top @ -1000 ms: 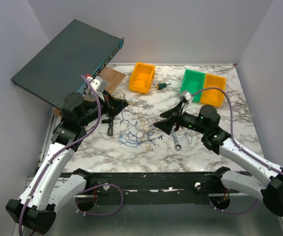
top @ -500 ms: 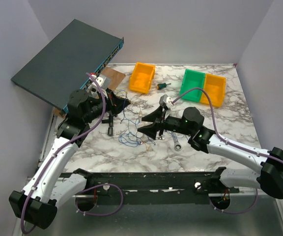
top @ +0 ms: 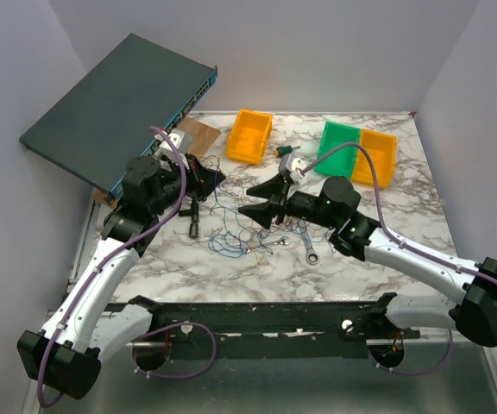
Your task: Untangle the cables
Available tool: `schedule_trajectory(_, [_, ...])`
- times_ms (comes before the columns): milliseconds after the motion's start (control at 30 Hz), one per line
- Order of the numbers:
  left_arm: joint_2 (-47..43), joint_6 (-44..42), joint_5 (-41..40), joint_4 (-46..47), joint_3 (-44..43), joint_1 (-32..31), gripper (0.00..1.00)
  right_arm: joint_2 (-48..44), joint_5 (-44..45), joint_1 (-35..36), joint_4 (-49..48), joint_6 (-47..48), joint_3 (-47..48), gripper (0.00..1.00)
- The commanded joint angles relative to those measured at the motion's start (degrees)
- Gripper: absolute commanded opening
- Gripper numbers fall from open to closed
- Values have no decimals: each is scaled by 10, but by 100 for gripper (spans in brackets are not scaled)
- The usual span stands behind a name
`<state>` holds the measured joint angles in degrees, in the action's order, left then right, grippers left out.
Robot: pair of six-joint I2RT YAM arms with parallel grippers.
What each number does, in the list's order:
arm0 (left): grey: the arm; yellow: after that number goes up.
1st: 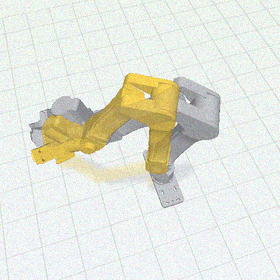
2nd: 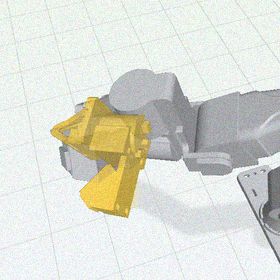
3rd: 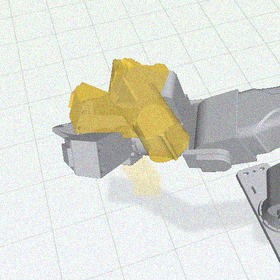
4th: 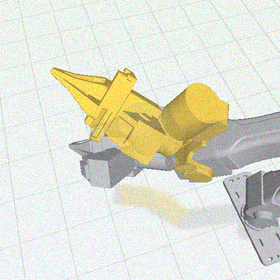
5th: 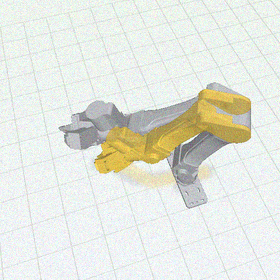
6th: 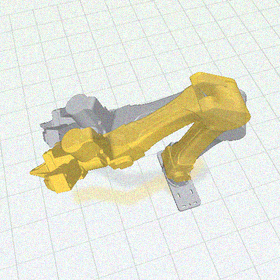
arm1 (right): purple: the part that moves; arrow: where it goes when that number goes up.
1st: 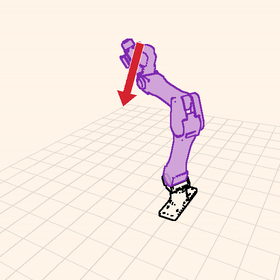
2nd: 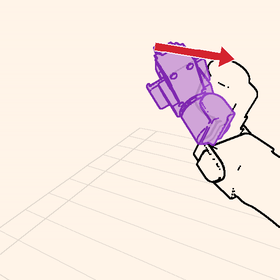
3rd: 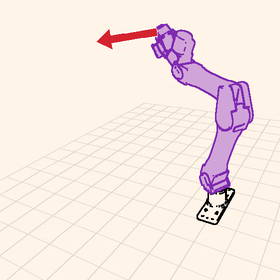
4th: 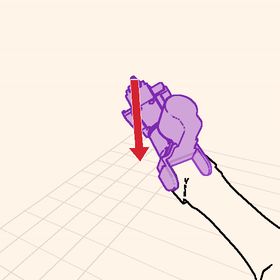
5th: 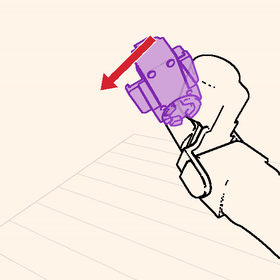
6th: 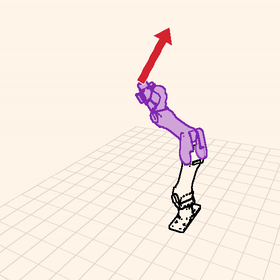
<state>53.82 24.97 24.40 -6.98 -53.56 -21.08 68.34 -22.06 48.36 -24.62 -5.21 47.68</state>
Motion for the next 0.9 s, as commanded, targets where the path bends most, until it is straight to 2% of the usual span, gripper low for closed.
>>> schedule_trajectory(0, [10, 9, -9, -6, -4, -3, 0, 42, -41, 24, 28, 38, 35, 57])
schedule_trajectory(400, [1, 6, 13, -4, -1, -4, 0, 148, 9, 40, 9, 46, 80, 51])
schedule_trajectory(500, [-1, 6, 14, -8, -1, -4, 0, 170, 29, 39, 7, 44, 82, 37])
schedule_trajectory(600, [-4, 6, 13, -12, 1, -4, 0, 173, 63, 41, -3, 28, 70, 9])
schedule_trajectory(633, [-5, 6, 10, -14, 2, -4, 5, 166, 75, 39, -13, 18, 61, 2])
schedule_trajectory(700, [-8, 11, -5, -19, 5, -4, 31, 142, 112, 39, -40, -1, 32, 1])
schedule_trajectory(767, [-12, 14, -19, -19, 11, -3, 51, 114, 162, 39, -44, -18, 9, 1])
schedule_trajectory(867, [-15, 22, -30, -16, 22, -2, 60, 78, 217, 39, 2, -33, 3, 1])
